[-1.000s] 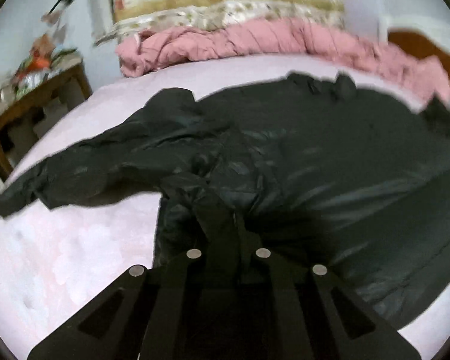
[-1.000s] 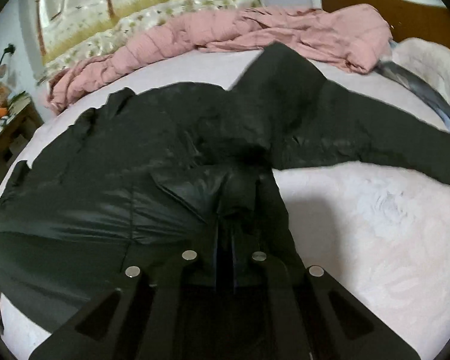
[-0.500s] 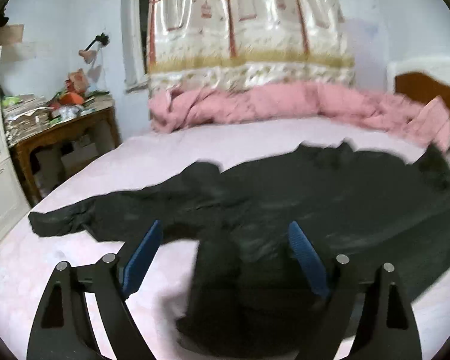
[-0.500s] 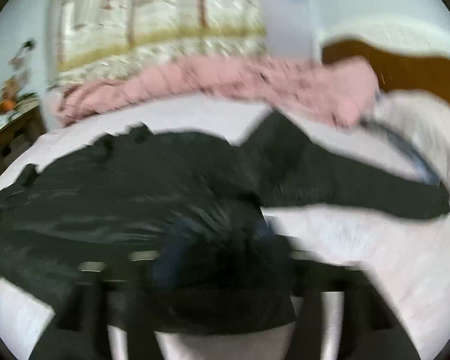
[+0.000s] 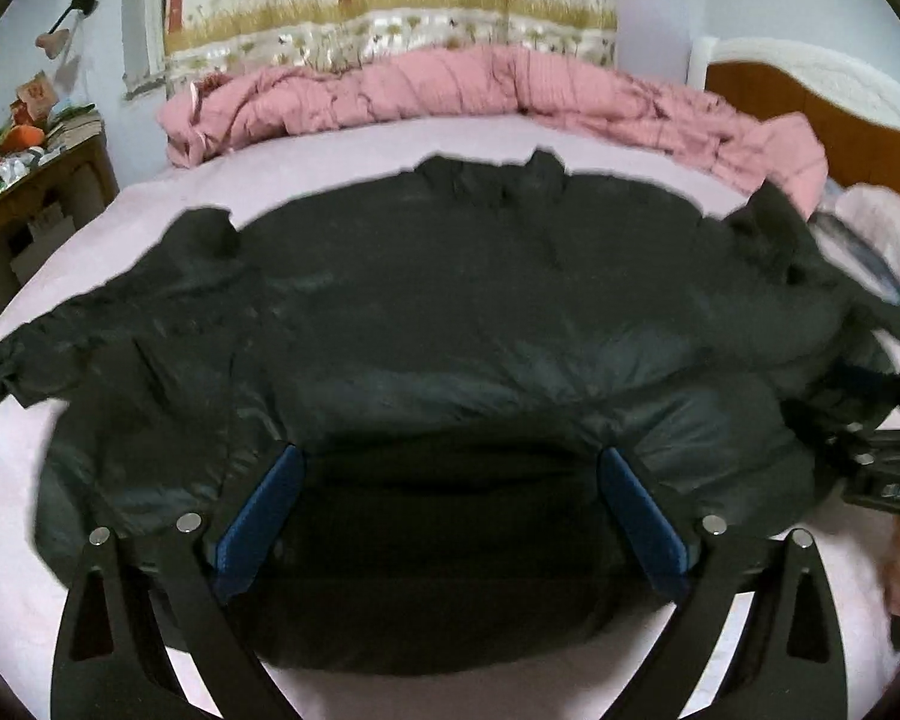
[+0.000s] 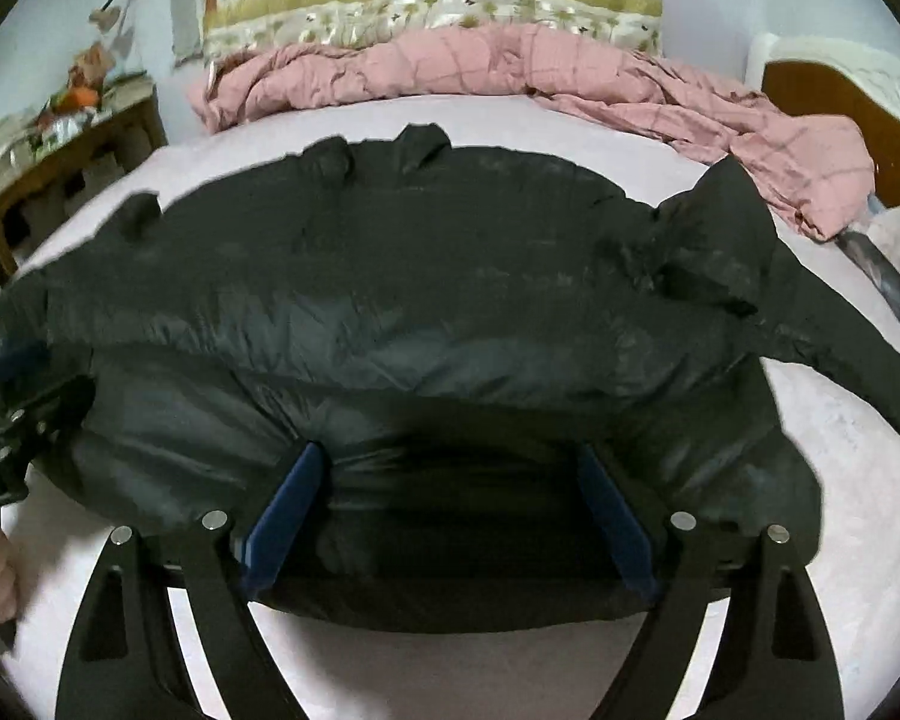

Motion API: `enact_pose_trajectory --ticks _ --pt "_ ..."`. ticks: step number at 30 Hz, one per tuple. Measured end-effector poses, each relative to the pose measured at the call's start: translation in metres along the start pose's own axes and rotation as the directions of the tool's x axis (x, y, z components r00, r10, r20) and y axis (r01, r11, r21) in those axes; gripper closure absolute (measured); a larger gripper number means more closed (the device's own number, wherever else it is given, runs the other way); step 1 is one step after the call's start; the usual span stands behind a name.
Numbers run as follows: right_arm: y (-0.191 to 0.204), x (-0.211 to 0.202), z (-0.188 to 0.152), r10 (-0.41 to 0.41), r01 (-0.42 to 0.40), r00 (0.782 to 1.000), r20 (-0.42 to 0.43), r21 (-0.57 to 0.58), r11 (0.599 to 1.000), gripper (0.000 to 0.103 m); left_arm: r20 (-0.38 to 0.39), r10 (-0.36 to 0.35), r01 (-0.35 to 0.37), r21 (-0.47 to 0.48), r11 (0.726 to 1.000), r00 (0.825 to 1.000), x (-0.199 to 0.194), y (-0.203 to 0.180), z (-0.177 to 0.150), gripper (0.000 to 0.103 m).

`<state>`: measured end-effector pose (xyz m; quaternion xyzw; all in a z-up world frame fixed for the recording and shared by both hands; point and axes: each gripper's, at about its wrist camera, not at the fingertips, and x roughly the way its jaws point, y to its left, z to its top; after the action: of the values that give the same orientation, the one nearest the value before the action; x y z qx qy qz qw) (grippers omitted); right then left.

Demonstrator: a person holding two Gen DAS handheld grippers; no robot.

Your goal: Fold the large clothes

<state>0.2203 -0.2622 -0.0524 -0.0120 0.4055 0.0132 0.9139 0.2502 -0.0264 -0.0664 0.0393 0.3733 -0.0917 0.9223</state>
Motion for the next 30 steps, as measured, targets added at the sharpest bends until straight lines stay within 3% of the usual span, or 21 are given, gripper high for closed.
enact_pose_trajectory --ticks 4,13,16,19,22,25,27,28,30 --pt "-0.002 0.007 -0.007 0.010 -0.010 1.000 -0.005 0.013 1.000 0.013 -0.032 -0.015 0.014 -0.014 1.000 0.999 0.007 0.001 -0.004 0.002" --pt "-0.001 0.009 -0.013 -0.011 0.011 0.999 0.030 0.005 1.000 0.011 0.009 0.004 -0.004 -0.002 1.000 1.000 0.002 -0.001 -0.012 0.002" --pt "-0.004 0.002 -0.012 0.005 -0.005 0.999 0.051 0.013 1.000 0.011 0.019 -0.033 0.033 -0.011 0.999 0.999 0.000 0.002 -0.012 0.003" --pt "0.007 -0.018 -0.015 -0.036 0.043 0.996 0.076 -0.094 0.995 0.011 0.084 -0.052 0.055 -0.028 0.998 0.995 -0.012 0.007 -0.014 0.004" --pt "0.000 -0.056 -0.023 -0.016 0.033 0.985 0.173 -0.098 0.995 0.011 0.190 -0.065 0.074 -0.043 0.996 0.980 -0.033 0.012 -0.017 0.004" --pt "-0.033 -0.091 -0.024 0.029 -0.039 0.973 0.227 0.038 0.999 0.011 0.271 -0.073 0.092 -0.060 0.994 0.960 -0.054 0.021 -0.015 0.004" --pt "-0.059 -0.111 -0.024 -0.018 -0.015 0.963 0.270 0.118 0.993 0.011 0.318 0.007 -0.001 -0.018 1.000 0.948 -0.069 0.026 -0.009 0.004" --pt "-0.070 -0.118 -0.024 -0.047 0.006 0.960 0.277 0.147 0.989 0.011 0.359 0.060 -0.066 0.005 0.998 0.932 -0.078 0.030 -0.006 0.004" --pt "-0.099 -0.129 -0.023 -0.079 0.022 0.957 0.279 0.202 0.979 0.011 0.411 0.106 -0.124 0.017 0.992 0.905 -0.090 0.045 0.002 0.004"
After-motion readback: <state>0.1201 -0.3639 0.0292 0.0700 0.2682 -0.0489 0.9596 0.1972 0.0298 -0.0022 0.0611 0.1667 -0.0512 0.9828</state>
